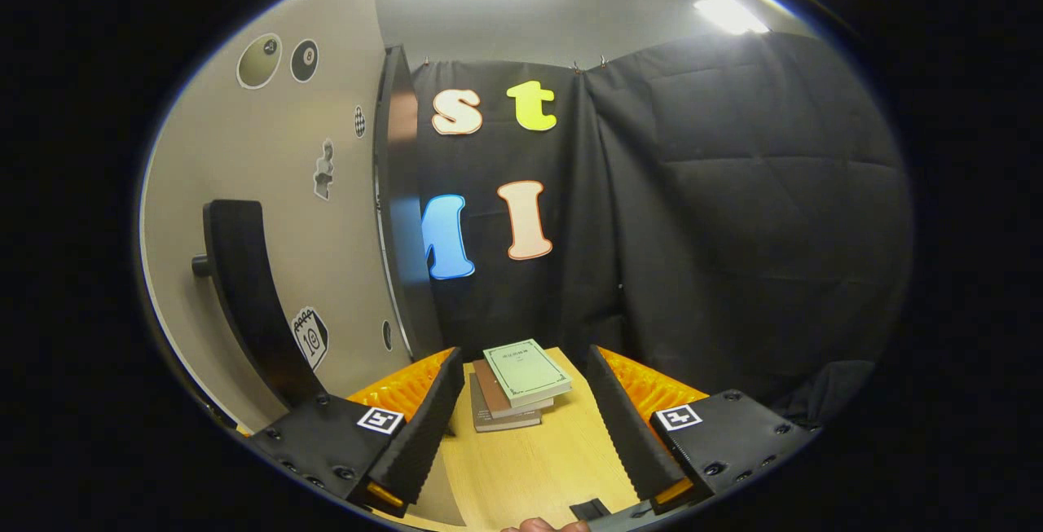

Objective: Open the cabinet door with the right hand, grasp the bottle in the cabinet with the left hand and place it on the coaster, then close the cabinet door with the right hand.

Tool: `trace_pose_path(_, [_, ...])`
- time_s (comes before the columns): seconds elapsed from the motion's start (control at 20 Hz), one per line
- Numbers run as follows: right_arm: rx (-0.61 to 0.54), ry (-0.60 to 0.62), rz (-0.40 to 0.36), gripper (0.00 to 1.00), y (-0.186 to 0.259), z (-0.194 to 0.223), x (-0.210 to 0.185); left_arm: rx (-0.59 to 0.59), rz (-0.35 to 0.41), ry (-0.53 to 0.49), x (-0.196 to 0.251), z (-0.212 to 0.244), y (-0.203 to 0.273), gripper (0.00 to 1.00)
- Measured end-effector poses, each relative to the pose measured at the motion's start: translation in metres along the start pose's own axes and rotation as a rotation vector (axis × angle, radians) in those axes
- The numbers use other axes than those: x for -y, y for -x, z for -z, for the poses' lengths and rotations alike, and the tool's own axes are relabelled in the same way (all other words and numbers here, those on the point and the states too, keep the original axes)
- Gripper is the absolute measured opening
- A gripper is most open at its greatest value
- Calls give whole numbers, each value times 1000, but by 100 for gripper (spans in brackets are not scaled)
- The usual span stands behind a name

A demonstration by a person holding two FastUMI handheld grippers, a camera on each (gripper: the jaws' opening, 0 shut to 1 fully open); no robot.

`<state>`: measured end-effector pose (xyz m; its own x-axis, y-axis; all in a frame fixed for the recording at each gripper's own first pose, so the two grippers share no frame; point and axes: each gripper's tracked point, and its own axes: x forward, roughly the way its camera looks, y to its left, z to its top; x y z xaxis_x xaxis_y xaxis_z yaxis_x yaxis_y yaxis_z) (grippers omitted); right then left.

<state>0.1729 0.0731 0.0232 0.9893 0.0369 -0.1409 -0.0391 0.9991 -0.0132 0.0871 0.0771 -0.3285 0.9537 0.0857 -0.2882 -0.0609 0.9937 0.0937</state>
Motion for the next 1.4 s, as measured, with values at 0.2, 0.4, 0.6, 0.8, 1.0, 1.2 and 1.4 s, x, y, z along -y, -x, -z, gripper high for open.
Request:
trace_pose_path(0.2, [-21,26,14,96,3,9,9,6,-4,54,-3,-14,9,88])
trace_pose_path(0.4, [-53,3,22,89,4,24,13,31,5,54,-3,-31,21,88])
trace_pose_path(0.6, [-78,4,26,90,6,37,15,79,26,59,1,-60,36,88])
trace_pose_path(0.8, [-98,-22,29,90,10,47,16,134,31,63,4,-93,56,88])
trace_pose_path(1.0, [-102,-44,24,97,12,53,16,193,4,-31,1,-136,79,90])
trace_pose_path(1.2, [-34,-75,22,97,9,36,26,275,12,-49,18,-195,109,87])
trace_pose_path(1.4, [72,-93,-15,96,4,2,30,325,-30,-12,52,-235,139,87])
